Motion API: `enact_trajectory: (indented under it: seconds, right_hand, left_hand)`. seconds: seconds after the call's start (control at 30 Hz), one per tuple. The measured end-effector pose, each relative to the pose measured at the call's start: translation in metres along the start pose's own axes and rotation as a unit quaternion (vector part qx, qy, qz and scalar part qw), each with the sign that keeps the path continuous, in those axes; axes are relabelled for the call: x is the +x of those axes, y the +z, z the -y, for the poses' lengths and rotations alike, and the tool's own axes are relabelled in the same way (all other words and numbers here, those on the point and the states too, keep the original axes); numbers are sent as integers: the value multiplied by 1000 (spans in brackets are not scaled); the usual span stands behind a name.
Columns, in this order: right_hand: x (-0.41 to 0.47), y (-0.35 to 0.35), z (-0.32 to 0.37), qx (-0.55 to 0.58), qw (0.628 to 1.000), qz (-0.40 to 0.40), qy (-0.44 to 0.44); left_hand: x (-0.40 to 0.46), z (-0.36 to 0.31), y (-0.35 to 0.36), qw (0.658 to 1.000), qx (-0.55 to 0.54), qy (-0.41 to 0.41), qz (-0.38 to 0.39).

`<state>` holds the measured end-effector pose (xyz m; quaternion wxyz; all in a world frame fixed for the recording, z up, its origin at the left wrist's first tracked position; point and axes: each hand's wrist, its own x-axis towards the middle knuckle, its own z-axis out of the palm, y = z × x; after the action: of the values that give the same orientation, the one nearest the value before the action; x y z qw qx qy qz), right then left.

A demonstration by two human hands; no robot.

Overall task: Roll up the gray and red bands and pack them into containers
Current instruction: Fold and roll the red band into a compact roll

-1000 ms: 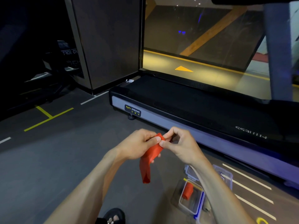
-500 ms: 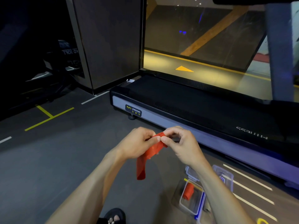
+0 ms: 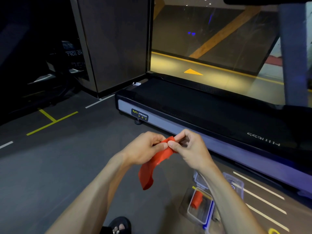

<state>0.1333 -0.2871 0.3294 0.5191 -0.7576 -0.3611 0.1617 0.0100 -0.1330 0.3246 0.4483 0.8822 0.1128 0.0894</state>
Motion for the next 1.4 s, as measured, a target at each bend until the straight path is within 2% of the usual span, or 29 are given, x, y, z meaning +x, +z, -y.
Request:
enact_trajectory:
  seconds: [0.3, 0.6, 1.0, 1.17, 1.4]
  right_hand:
    - [1, 3, 1, 76, 995, 68, -7]
    - [1, 4, -2, 60, 992, 108, 0]
    - [-3, -8, -3, 145, 977, 148, 43]
    - [-3, -8, -2, 90, 986, 134, 35]
    - [-6, -4, 1, 56, 989, 128, 47]
  left_hand:
    - [2, 1, 2, 999, 27, 15, -17]
    - [0, 6, -2, 1000, 21, 20, 5]
    - [-1, 7, -1, 999, 27, 19, -38]
    - [-1, 4, 3, 996, 76, 21, -49]
    - [1, 6, 1, 995, 76, -4, -59]
